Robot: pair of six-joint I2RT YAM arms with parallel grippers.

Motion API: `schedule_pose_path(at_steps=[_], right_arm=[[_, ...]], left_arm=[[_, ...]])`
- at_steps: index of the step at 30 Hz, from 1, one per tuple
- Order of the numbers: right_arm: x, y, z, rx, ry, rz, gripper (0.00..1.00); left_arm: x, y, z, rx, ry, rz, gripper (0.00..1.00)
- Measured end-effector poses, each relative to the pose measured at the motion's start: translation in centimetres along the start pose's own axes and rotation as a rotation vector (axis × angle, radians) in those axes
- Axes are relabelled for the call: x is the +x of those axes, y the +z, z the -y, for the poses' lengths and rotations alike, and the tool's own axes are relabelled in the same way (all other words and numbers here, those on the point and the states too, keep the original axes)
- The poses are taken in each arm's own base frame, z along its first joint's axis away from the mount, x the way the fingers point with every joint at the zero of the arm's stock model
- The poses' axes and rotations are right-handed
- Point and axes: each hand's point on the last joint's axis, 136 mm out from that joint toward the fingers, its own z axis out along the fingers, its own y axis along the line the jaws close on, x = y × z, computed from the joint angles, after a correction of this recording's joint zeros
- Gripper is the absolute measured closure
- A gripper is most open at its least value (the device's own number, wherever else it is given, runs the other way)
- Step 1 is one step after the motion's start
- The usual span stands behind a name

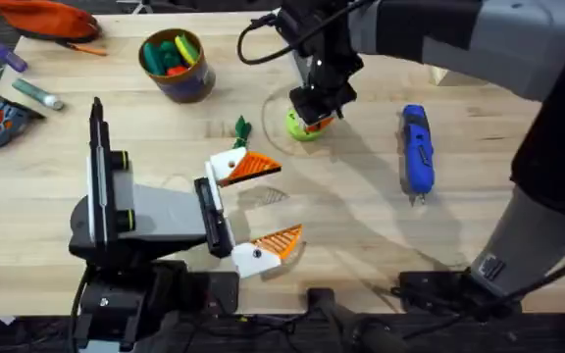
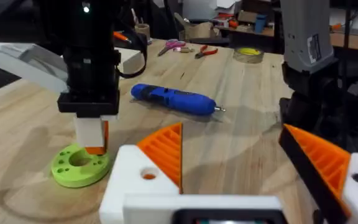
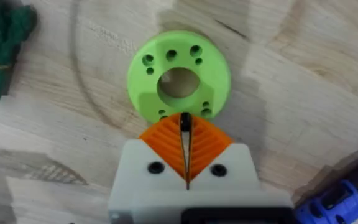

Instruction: Pick up the gripper from the table and insert it into the empty holder that is missing its gripper. Then pick up a screw, insert it into the mounting hole, and use the screwdriver to tighten it. Finally, clean up the table by picking up the vegetable and placing it into the bucket.

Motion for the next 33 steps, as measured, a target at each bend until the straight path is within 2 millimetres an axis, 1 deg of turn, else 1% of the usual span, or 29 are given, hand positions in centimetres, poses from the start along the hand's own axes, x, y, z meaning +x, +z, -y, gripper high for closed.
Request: schedule_pose_path(at_steps=[8, 11, 21, 24, 29, 33], right_arm=[[-0.8, -0.8, 0.1, 0.008, -0.008, 0.026, 0.995], [-0.9, -1.0, 0.1, 0.009, -0.01, 0.025, 0.995], [-1.1, -2.6, 0.2, 0.01, -0.018, 0.03, 0.995], [-1.2, -3.8, 0.2, 0.007, -0.019, 0.052, 0.995], [-1.8, -6.8, 0.3, -0.005, -0.015, 0.127, 0.995], [-1.6, -8.2, 0.4, -0.009, -0.014, 0.151, 0.995]], left_arm=[[0.0, 0.0, 0.0, 0.0, 0.0, 0.0, 0.016], [0.0, 0.0, 0.0, 0.0, 0.0, 0.0, 0.015], [0.0, 0.0, 0.0, 0.0, 0.0, 0.0, 0.015], [0.0, 0.0, 0.0, 0.0, 0.0, 0.0, 0.015], [0.0, 0.0, 0.0, 0.0, 0.0, 0.0, 0.015], [0.0, 0.0, 0.0, 0.0, 0.0, 0.0, 0.015]])
